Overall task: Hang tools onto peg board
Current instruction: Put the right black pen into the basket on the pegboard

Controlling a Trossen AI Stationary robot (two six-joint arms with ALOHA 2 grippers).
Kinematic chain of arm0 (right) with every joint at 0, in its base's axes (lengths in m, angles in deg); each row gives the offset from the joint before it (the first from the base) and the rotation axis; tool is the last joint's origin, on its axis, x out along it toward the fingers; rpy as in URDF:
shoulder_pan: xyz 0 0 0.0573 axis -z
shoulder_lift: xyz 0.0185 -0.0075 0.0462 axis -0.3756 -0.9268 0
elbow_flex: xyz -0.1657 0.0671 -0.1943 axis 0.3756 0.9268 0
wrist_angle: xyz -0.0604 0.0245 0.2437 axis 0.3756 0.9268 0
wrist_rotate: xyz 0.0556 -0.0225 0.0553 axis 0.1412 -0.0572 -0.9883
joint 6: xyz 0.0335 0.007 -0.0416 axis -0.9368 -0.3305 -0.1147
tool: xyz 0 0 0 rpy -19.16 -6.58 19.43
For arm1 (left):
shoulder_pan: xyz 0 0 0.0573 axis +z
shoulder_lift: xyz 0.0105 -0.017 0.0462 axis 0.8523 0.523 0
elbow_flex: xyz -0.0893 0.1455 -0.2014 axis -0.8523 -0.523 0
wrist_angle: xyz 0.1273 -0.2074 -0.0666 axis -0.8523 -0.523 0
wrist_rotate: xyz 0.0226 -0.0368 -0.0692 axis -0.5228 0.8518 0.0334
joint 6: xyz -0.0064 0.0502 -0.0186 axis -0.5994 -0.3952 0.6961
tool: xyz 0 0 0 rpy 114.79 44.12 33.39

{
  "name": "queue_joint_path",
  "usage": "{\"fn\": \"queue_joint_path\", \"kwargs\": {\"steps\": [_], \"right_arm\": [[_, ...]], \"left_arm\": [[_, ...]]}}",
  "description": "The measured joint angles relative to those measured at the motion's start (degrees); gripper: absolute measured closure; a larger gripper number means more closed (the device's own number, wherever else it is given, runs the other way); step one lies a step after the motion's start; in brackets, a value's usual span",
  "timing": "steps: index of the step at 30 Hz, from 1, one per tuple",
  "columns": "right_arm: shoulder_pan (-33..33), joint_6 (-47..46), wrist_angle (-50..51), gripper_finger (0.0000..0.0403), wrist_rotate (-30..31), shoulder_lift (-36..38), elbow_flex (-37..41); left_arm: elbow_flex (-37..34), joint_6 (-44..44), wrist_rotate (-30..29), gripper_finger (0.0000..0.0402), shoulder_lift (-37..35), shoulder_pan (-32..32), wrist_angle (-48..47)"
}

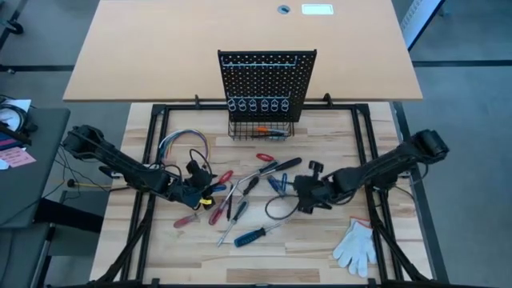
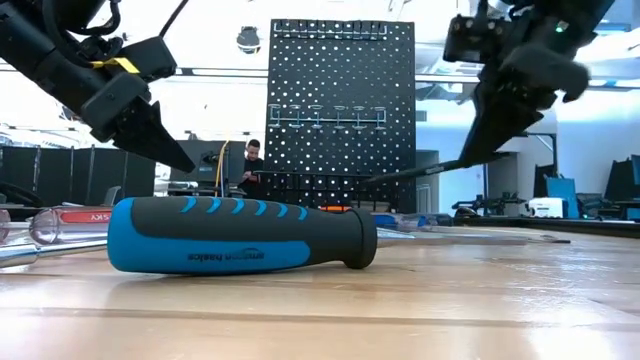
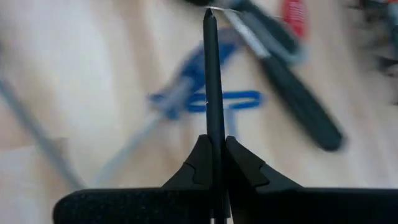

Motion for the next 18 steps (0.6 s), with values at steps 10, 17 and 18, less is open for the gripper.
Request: {"fn": "queue_joint_path", "kwargs": {"steps": [10,17,18], "right_arm": [[14.04,33.25,-24.27,0.0384,8.66,-4.76,-0.11],[28.92,55.1,-42.19,0.0379,0.98,-11.65,-0.25],[30.46,56.47,-42.84,0.0376,-0.93,-12.13,-0.81]], "left_arm": [[0.0,-8.64,-1.25,0.0275,0.0,1.69,-0.07],[0.0,-10.3,-1.25,0.0275,0.02,2.16,-0.72],[0.0,-10.3,-1.25,0.0275,0.02,2.16,-0.68]]}}
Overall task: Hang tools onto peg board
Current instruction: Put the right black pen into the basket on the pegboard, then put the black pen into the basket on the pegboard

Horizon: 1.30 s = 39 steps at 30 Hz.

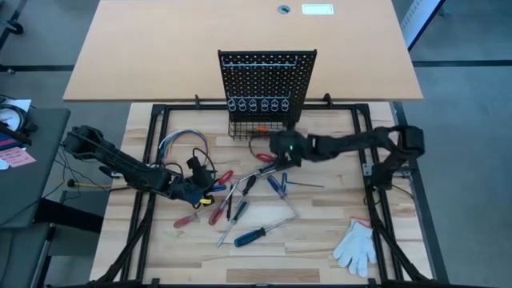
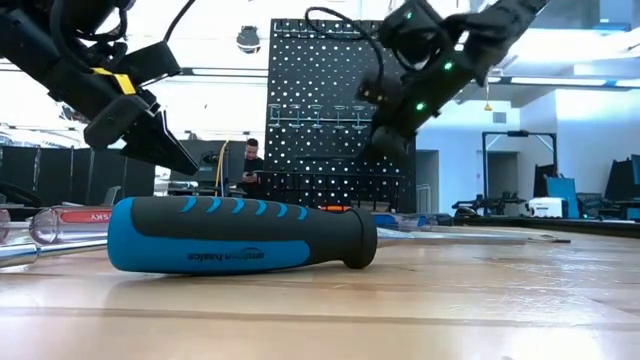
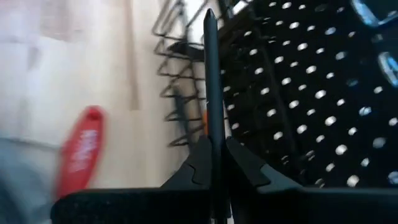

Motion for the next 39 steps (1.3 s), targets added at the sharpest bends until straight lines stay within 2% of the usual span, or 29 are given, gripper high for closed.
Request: {"fn": "queue_joint_path", "kwargs": {"steps": [6,11,15,21,26,32,39], "right_arm": [[6.87,0.8,1.27,0.0373,-9.9,-2.46,-3.78],[9.45,0.88,1.31,0.0355,-11.11,-5.1,-5.52],[9.72,0.78,1.13,0.0317,-11.2,-5.12,-5.57],[9.72,-0.6,1.49,0.0236,-11.59,-3.97,-5.57],[8.55,-2.87,6.79,0.0188,-9.32,-1.06,-5.55],[4.7,-6.4,14.06,0.0182,-6.86,5.76,-5.55],[1.56,-10.22,15.04,0.0198,-7.17,9.42,-5.55]], "left_arm": [[0.0,0.07,0.04,0.0275,0.0,0.0,0.08],[0.0,0.31,0.08,0.0275,0.0,0.02,0.16],[0.0,0.8,0.11,0.0275,0.0,0.02,0.04],[0.0,1.01,0.13,0.0275,0.0,0.02,-0.01],[-0.02,1.45,0.15,0.0275,0.0,0.02,-0.26],[0.0,1.69,0.35,0.0275,0.0,0.02,-0.2],[-0.02,2.08,0.39,0.0275,0.0,0.0,-0.18]]}}
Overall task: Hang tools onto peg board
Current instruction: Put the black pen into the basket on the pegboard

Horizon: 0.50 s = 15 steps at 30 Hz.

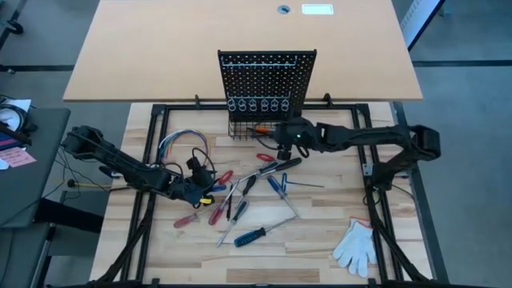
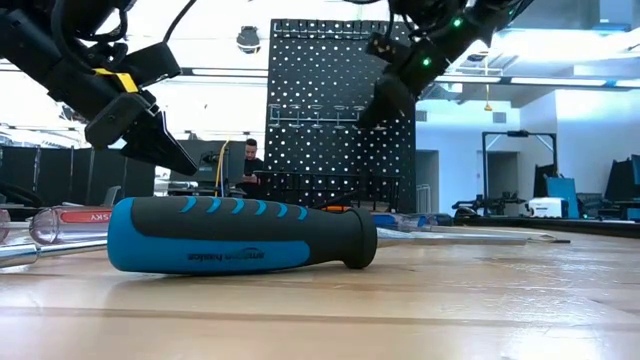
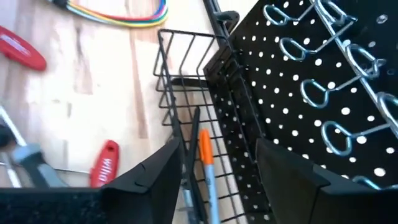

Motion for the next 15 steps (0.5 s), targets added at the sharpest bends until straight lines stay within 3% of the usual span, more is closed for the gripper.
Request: {"fn": "queue_joint_path", "kwargs": {"steps": [5,9,15], "right_arm": [[-2.86,-2.96,0.99,0.0211,-1.65,-0.4,0.0],[-7.99,-7.06,-2.28,0.022,-8.51,-1.93,0.57],[-17.43,-10.99,-13.24,0.0223,-14.52,-11.63,0.69]], "left_arm": [[0.02,0.76,0.0,0.0275,0.0,-0.02,-0.02],[0.0,1.44,0.0,0.0275,0.0,-0.08,-0.04],[0.0,1.85,0.0,0.0275,0.0,-0.09,-0.06]]}}
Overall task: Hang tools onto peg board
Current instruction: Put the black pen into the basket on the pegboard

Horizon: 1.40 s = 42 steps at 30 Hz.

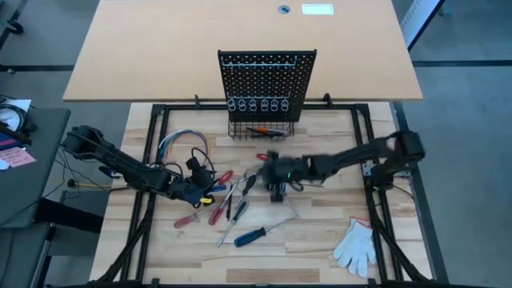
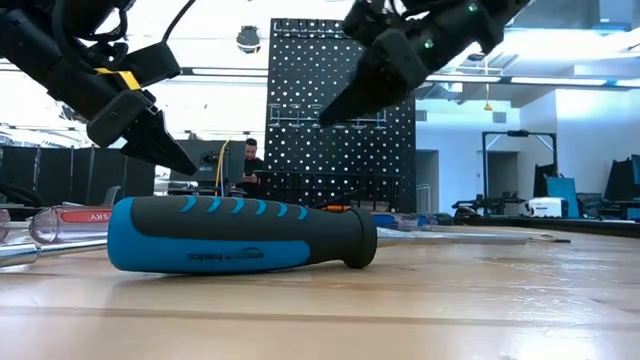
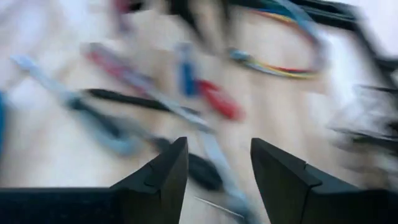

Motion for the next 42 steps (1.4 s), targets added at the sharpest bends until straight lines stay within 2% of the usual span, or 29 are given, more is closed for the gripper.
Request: {"fn": "queue_joint_path", "kwargs": {"steps": [2,6,10,15,20,25,27,37,42], "right_arm": [[-2.39,-0.53,-3.0,0.0223,-0.93,-4.6,-1.83],[-4.41,-0.75,-0.72,0.0223,-4.29,-13.28,-10.1],[-4.64,-1.68,8.7,0.0223,-7.91,-21.06,-21.59],[-4.6,-2.68,25.6,0.0223,-8.14,-28.94,-36.29],[-4.36,-5.69,31.13,0.0223,-8.12,-34.18,-45.22],[-3.46,-19.12,31.12,0.0223,-8.07,-36.64,-49.8],[-3.25,-21.29,31.54,0.0223,-8.04,-36.65,-50.2],[-4.97,-18.09,29.77,0.026,-8.16,-37.19,-50.07],[-5.33,-17.47,26.49,0.0279,-12.06,-39.96,-49.98]], "left_arm": [[0.0,0.0,0.0,0.0275,0.0,-0.01,0.05],[0.06,-0.73,1.1,0.0275,0.0,-0.43,-0.19],[1.31,-1.03,1.36,0.0275,-0.04,-1.84,-0.1],[2.18,-1.0,1.42,0.0275,-0.04,-3.39,0.26],[2.18,0.03,1.42,0.0275,-0.04,-4.21,-0.05],[2.16,0.07,1.4,0.0275,-0.04,-4.44,0.06],[1.97,0.07,1.38,0.0275,-0.04,-4.44,-0.04],[1.92,0.19,1.27,0.0275,-0.04,-4.44,-0.22],[1.9,0.21,1.23,0.0275,-0.02,-4.44,-0.24]]}}
